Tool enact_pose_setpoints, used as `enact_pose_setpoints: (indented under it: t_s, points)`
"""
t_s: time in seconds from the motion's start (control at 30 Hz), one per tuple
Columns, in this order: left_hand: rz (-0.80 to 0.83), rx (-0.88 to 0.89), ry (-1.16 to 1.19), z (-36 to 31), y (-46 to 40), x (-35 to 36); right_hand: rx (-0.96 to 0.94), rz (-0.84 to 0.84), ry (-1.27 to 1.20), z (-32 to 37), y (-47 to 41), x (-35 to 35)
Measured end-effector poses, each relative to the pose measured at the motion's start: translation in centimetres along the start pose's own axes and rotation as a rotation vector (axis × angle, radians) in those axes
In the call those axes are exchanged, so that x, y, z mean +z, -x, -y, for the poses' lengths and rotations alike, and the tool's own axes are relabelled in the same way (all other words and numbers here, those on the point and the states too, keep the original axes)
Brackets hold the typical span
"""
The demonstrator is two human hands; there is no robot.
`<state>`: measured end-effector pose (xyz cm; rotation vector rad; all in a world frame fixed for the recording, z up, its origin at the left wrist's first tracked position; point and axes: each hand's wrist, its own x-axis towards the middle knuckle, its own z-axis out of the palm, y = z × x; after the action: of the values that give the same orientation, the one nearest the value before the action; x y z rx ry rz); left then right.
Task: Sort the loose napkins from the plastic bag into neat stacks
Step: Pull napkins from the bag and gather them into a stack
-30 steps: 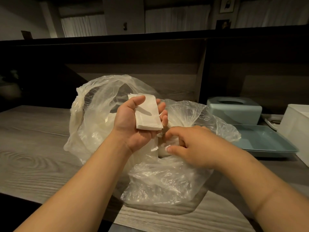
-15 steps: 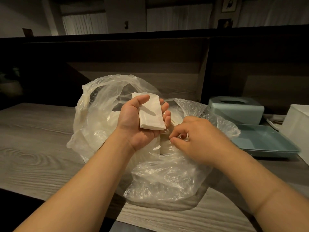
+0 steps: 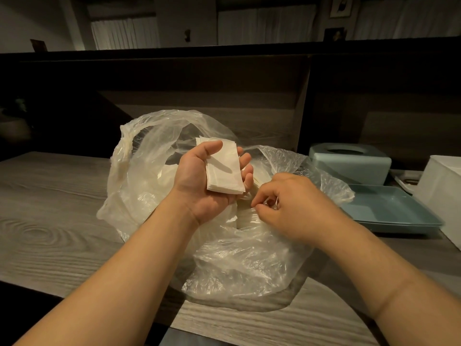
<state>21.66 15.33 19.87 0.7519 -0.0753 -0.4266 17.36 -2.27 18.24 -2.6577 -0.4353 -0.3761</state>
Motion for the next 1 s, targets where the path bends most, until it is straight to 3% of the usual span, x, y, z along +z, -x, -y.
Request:
enact_pose_setpoints:
  t_s: [0.4,0.73,1.0]
  points:
    - [0.024,-0.022,0.021,-0.1,0.0,-0.2,0.009,-0.232,-0.282,0.3,-0.2,-0.4]
    - [0.013,-0.023,-0.003,0.0,0.1,0.1,-0.113,0.029,0.005,0.6,0.4,-1.3]
    - [0.0,-0.021,-0.005,0.1,0.1,0.1,-0.103,0.184,0.027,0.4,0.5,-2.0]
